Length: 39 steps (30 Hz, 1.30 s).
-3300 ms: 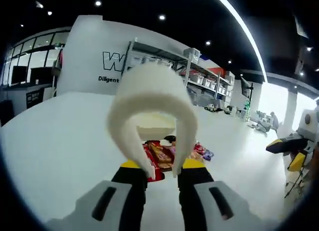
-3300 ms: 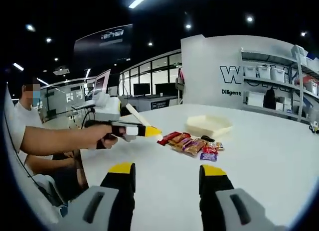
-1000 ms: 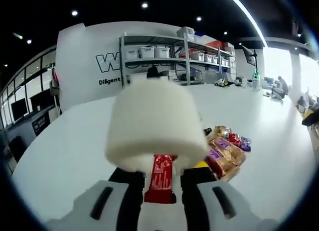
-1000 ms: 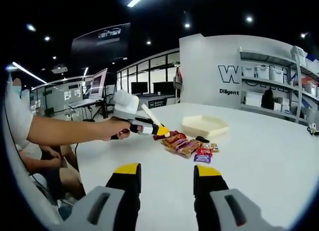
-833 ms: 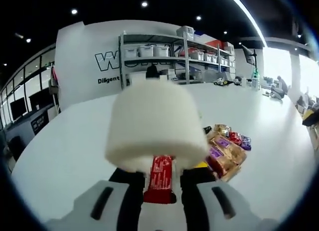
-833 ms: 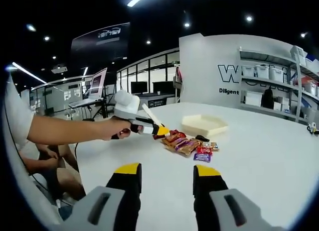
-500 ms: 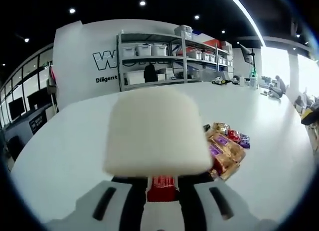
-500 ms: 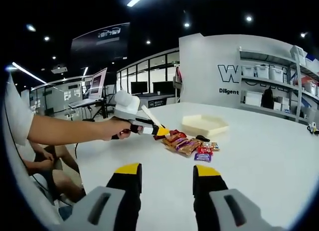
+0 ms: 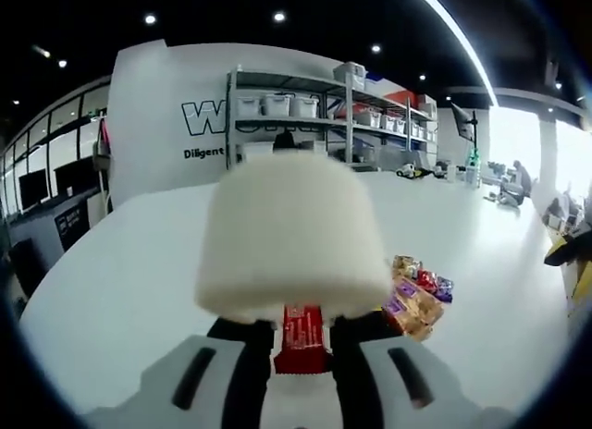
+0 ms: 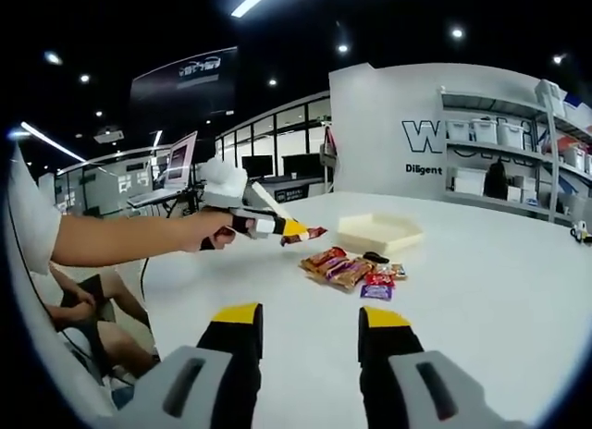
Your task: Place the target food into the container with the food tongs after gripping and lifting it, then release it inside without dropping or visibly crushing the food.
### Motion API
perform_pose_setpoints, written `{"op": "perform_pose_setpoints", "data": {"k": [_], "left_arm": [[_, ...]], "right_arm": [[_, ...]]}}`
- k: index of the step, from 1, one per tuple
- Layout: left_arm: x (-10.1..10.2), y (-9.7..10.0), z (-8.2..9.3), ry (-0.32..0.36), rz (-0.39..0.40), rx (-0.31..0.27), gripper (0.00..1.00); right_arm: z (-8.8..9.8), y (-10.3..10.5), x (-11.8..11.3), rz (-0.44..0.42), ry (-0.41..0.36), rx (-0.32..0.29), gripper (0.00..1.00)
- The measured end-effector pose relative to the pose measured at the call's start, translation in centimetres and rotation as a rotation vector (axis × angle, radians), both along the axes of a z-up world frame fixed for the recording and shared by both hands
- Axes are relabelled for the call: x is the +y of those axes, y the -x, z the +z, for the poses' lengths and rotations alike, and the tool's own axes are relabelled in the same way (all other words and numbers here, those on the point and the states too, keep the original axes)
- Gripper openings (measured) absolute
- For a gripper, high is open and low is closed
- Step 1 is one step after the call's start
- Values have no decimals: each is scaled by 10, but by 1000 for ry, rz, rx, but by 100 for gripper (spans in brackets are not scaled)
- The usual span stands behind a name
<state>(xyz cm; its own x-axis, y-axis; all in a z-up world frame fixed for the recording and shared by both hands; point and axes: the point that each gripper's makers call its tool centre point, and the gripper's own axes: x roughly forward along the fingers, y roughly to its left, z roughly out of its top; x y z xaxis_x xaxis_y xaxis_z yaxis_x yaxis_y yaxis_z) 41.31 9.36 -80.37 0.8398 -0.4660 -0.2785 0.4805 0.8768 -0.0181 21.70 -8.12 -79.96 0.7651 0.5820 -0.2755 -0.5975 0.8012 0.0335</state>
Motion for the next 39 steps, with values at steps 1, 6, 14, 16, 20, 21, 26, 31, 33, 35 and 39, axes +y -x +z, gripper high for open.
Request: {"op": "perform_pose_setpoints", "data": {"k": [1,6,14,16,20,21,26,31,33,35,39], "left_arm": [[-2,0,4,12,-4,-6,22],[-9,-4,15,1,-21,-20,22],[-22,-17,29,31,-56,-8,22],[-25,-20,31,23,-59,-15,22],[-30,-22,33,22,-62,-21,22],[-32,-23,32,22,-67,-18,22],[-39,-29,34,13,-72,-18,22],[-50,-39,30,-14,-86,-14,22],[-52,-45,30,-13,-85,-11,22],[-54,-53,31,-3,-79,-3,22],[-59,-71,33,13,-64,2,22]], "right_arm": [[-1,0,0,-1,3,-1,39],[-6,-2,-3,-9,22,3,44],[3,-10,-11,-34,36,-87,69],[4,-11,-11,-39,19,-83,78],[9,-12,-14,-55,-7,-93,91],[10,-12,-15,-55,-15,-99,94],[12,-11,-19,-60,-26,-107,99],[13,-11,-23,-67,-17,-112,99],[13,-11,-25,-70,-16,-109,99],[14,-9,-27,-71,-17,-112,99],[14,-10,-35,-80,-16,-116,98]]}}
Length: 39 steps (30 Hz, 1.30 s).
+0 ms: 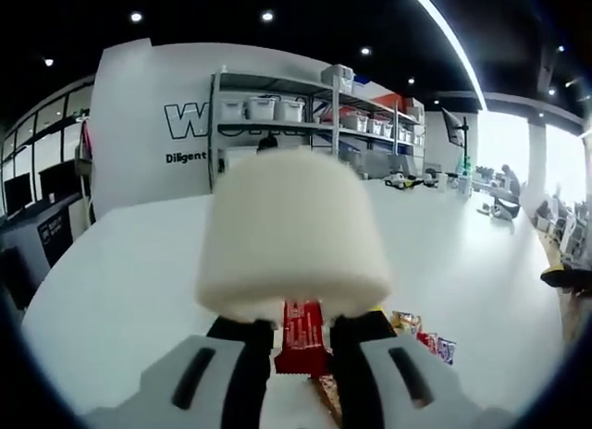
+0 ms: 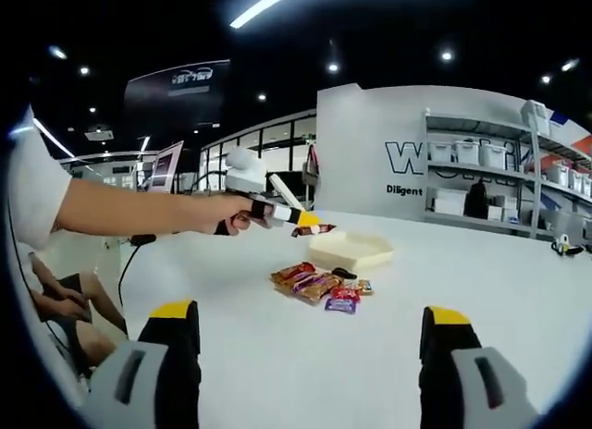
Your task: Place the target food into the container with the food tongs after gripping and lifting it, then release it inside without dropping or visibly crushing the food.
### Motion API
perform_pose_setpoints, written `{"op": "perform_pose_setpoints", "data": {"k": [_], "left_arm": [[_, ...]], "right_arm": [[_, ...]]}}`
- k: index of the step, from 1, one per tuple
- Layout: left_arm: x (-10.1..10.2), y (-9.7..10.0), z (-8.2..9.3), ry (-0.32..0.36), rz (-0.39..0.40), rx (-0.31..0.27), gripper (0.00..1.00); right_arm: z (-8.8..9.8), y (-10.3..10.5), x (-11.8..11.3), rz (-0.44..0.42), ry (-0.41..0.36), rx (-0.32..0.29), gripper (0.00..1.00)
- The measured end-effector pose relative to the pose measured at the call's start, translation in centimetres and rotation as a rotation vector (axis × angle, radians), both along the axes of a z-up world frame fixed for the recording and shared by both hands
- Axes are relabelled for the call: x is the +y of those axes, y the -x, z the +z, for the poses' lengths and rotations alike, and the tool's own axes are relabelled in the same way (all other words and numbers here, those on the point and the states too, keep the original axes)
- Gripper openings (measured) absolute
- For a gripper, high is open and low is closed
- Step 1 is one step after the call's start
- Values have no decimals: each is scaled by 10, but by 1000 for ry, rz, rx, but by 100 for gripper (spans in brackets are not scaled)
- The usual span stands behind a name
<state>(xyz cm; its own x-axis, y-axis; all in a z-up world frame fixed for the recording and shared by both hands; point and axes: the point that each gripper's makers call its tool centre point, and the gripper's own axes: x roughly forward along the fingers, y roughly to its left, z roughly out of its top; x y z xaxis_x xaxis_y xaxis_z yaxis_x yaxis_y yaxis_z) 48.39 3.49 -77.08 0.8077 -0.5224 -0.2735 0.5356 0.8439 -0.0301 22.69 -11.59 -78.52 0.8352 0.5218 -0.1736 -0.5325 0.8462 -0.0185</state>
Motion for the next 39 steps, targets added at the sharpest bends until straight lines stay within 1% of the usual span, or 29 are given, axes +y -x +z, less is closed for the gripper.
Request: {"op": "perform_pose_setpoints", "data": {"k": [1,3,5,7,11,13,14,16,19,21,24,26,28,33,35,39], "left_arm": [[-1,-6,1,-6,9,-16,22],[-2,-13,-1,-19,11,-13,22],[-6,-19,-4,-24,9,-10,22],[-9,-27,-9,-69,0,-16,22],[-14,-41,-17,-89,2,-5,22],[-16,-45,-21,-131,0,-16,22],[-17,-47,-21,-128,0,-20,22],[-17,-52,-30,-134,14,8,22],[-17,-61,-39,-127,29,29,22],[-18,-62,-45,-122,32,51,22],[-16,-66,-52,-148,47,62,22],[-12,-72,-56,-135,72,77,22],[-13,-74,-59,-146,69,86,22],[-14,-82,-64,-153,75,96,22],[-15,-87,-65,-166,77,98,22],[-13,-97,-63,-168,104,105,23]], "right_arm": [[0,0,-1,1,-2,0,98],[-4,-4,-4,4,-16,14,99],[-8,-6,-6,3,-5,24,99],[-11,-7,-7,1,9,32,99],[-16,-6,-10,-4,8,42,99],[-17,-5,-15,-14,-2,49,99],[-18,-5,-17,-17,-2,51,99],[-19,-5,-21,-22,-1,54,98],[-19,-5,-29,-38,7,55,98],[-18,-4,-33,-47,13,54,97],[-15,-3,-35,-53,7,48,97],[-14,-3,-36,-52,6,48,96],[-13,-3,-38,-53,16,42,94],[-10,-4,-47,-72,11,40,93],[-10,-4,-49,-79,12,39,93],[-10,-2,-53,-90,16,39,93]]}}
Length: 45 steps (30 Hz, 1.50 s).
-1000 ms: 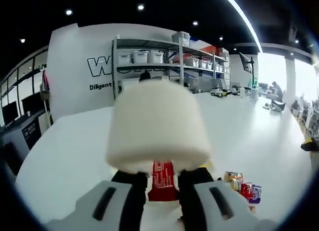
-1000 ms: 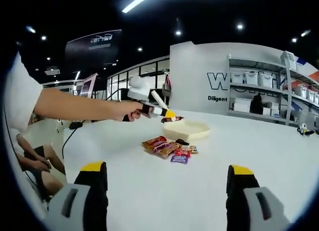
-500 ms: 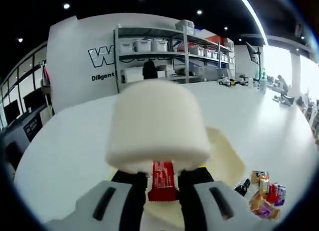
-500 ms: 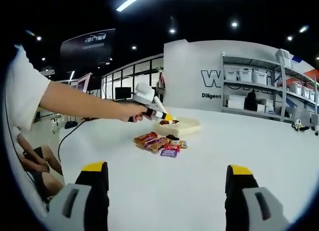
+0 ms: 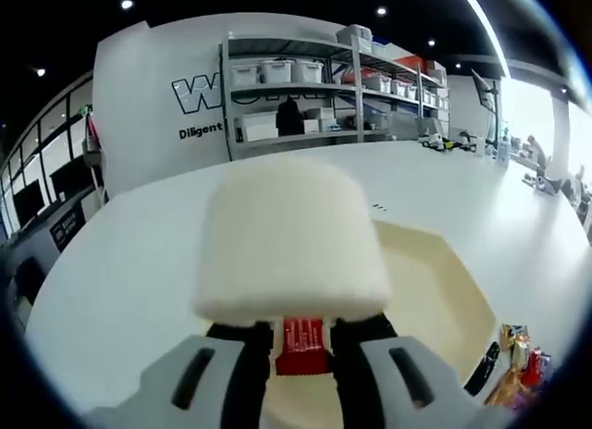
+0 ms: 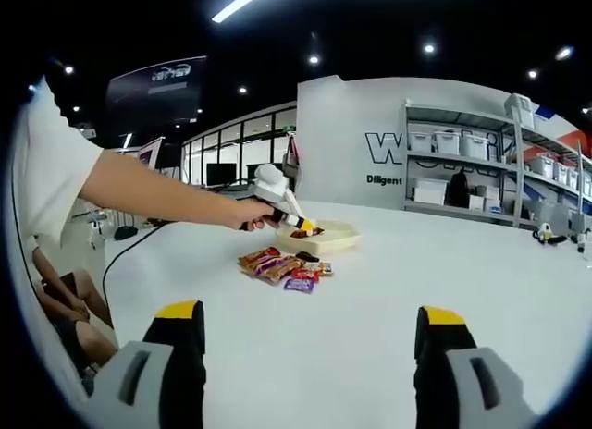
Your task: Place the target food into the container with the food tongs after gripping and lifting it, then release it inside without dropping or visibly crushing the food.
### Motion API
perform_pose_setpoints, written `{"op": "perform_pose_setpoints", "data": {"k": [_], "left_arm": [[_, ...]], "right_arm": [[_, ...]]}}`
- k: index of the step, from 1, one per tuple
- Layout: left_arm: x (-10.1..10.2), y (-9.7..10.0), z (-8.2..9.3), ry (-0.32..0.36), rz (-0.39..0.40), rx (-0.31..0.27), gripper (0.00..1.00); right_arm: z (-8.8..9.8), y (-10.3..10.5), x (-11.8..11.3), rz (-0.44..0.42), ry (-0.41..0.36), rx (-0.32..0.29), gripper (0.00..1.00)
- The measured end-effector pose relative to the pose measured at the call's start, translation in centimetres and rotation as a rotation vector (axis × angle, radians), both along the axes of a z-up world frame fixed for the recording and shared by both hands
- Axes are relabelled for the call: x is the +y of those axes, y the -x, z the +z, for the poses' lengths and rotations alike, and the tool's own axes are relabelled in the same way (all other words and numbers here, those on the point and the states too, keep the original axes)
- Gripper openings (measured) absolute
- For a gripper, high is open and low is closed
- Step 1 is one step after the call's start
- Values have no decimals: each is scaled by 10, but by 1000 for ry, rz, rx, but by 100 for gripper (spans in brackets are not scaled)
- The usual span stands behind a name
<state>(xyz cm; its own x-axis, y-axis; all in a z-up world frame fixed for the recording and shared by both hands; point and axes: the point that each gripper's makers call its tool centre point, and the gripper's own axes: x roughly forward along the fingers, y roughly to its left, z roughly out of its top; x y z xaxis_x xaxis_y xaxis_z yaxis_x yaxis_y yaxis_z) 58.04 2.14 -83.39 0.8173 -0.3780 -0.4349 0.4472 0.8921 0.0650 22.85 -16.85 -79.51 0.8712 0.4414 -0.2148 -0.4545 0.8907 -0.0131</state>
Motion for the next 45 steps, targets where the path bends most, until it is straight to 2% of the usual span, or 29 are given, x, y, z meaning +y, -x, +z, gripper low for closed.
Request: {"op": "perform_pose_setpoints", "data": {"k": [9,12,17,24,30,41,45], "left_arm": [[5,-4,1,-10,5,-8,27],[4,0,1,18,-12,6,28],[-2,7,12,16,-47,-27,28],[-4,19,39,35,-80,-71,28],[-3,39,53,65,-110,-92,28],[2,79,57,70,-165,-97,28],[5,100,59,78,-188,-97,27]], "right_arm": [[-1,4,-9,-22,1,11,93],[2,5,-10,-24,0,7,93],[4,5,-7,-19,-5,2,92],[6,5,1,-8,-8,-5,92],[10,8,12,17,-7,-16,91],[12,17,31,56,-8,-22,89],[10,21,42,78,-10,-19,88]]}}
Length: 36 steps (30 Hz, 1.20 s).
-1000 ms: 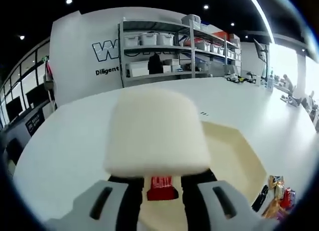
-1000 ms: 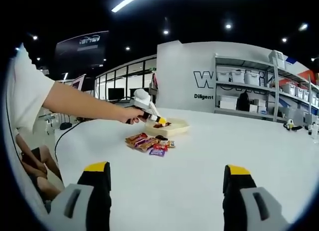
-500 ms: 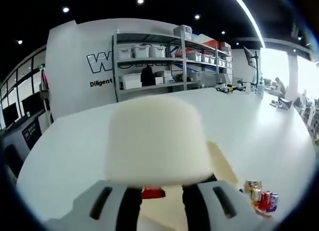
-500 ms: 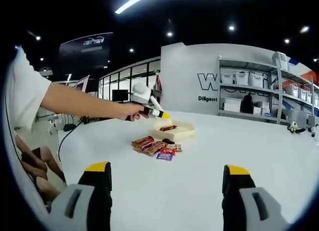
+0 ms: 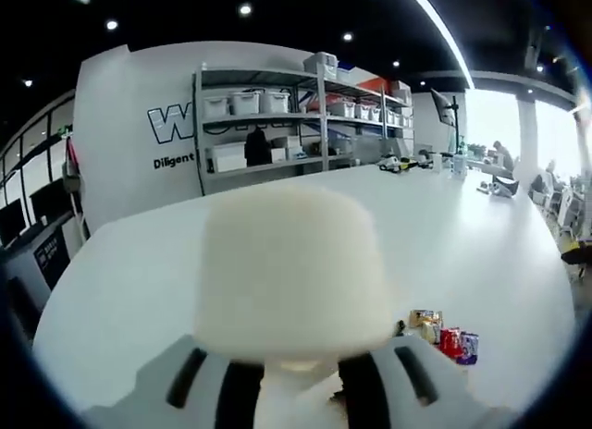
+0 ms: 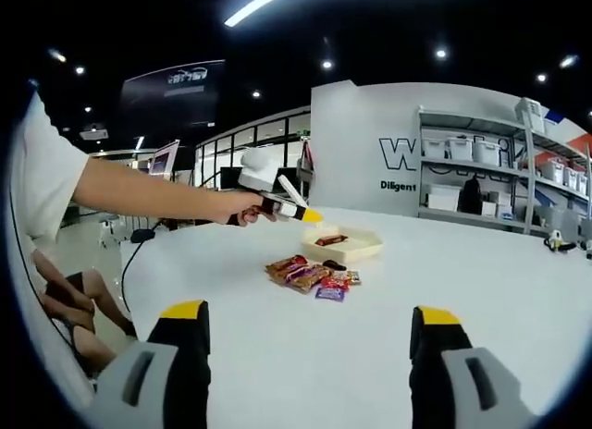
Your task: Place the target food into the container with the food tongs after gripping and lifting it, then release it inside without dropping or visibly crushing the food.
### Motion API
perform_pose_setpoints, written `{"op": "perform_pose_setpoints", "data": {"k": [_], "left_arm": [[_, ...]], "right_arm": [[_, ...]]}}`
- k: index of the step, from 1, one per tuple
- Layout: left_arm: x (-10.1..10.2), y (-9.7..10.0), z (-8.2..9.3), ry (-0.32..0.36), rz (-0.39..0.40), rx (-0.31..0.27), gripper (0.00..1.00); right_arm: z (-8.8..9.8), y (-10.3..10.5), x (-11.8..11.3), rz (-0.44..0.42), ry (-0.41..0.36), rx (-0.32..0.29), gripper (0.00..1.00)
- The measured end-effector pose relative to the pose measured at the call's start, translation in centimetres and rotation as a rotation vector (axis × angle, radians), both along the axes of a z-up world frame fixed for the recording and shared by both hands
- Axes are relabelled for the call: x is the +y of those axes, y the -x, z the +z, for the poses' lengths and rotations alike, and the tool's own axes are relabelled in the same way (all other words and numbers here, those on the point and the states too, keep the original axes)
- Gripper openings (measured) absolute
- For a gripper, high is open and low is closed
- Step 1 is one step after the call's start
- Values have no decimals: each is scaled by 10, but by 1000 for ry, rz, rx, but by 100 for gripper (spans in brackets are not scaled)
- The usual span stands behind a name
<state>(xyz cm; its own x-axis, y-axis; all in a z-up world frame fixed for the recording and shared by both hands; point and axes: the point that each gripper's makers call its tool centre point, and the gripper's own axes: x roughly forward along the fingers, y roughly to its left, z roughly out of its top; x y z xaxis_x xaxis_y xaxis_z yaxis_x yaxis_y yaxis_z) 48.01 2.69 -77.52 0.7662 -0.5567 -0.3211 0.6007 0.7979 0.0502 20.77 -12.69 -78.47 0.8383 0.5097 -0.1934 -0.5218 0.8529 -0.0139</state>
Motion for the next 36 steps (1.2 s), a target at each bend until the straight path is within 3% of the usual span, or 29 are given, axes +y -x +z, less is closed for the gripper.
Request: {"op": "perform_pose_setpoints", "data": {"k": [6,14,23,28,31,34,36], "left_arm": [[4,26,-4,4,-13,20,27],[5,55,-31,-35,-34,60,28],[7,69,-50,-74,-31,85,28],[4,74,-55,-44,-36,119,28],[6,74,-59,-87,-40,104,28],[6,77,-61,-73,-30,125,28],[5,81,-65,-111,-46,115,28]], "right_arm": [[-3,5,12,26,-2,6,88],[-5,8,25,52,-11,9,87],[-8,8,33,70,-4,15,86],[-9,9,33,71,-1,15,86],[-9,10,33,71,1,16,85],[-9,10,34,72,3,16,85],[-9,10,35,73,2,17,85]]}}
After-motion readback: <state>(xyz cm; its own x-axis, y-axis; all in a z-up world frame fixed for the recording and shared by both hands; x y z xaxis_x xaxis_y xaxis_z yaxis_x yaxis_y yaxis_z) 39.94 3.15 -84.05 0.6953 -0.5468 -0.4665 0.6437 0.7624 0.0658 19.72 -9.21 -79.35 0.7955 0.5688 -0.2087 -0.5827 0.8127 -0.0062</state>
